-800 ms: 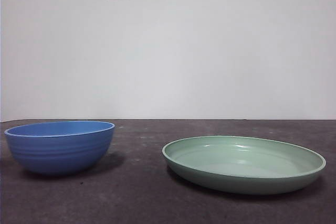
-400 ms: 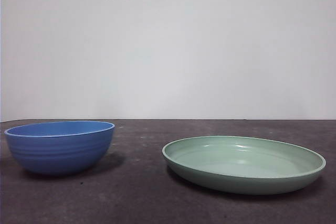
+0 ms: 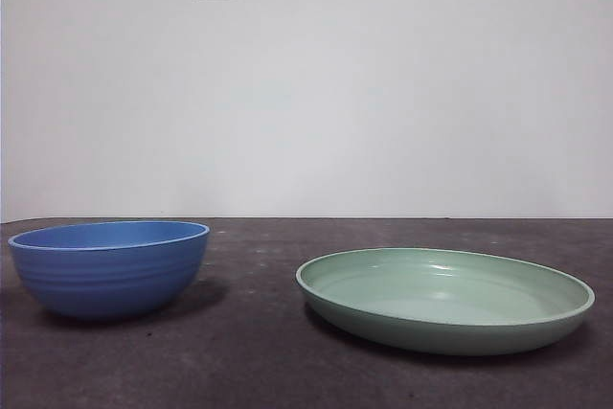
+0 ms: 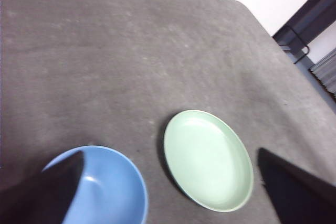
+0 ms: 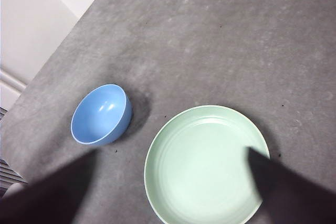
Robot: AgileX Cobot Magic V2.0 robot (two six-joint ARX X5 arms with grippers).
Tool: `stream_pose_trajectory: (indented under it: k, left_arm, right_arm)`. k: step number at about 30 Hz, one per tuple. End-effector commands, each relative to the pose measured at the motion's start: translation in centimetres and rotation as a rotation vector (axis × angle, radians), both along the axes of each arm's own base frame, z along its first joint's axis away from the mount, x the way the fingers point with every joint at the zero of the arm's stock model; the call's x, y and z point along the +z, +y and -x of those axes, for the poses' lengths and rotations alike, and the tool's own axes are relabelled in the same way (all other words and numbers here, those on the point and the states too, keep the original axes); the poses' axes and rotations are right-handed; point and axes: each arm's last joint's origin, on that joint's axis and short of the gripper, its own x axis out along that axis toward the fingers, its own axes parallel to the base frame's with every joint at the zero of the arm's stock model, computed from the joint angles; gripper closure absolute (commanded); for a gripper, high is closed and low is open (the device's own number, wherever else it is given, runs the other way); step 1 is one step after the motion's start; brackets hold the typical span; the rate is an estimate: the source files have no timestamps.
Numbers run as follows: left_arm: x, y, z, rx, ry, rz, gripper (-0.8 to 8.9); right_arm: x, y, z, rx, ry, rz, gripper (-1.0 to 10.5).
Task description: Pick up the blue bowl, put it on the green plate, put it on desk
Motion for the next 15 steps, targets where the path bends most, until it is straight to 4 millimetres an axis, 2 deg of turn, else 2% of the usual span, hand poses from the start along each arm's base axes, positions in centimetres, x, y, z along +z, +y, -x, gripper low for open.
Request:
stream_pose_trajectory:
  k: [1,9,15]
  left_arm:
    - [0.6,0.0,-0.1,0.0,-0.031,-0.007,1.96]
    - [0.5,-0.1,-0.2,-0.012,-0.041,-0.03,1.97]
    - [-1.7,-0.2,-1.9,-0.007,0.156,-0.042,1.97]
  right_arm:
    - [0.5,0.0,-0.1,0.005,-0.024,0.006,3.5]
    - [0.5,0.0,-0.1,0.006,-0.032,0.005,3.5]
    - [0.5,0.0,-0.1,0.006,-0.031,0.005,3.5]
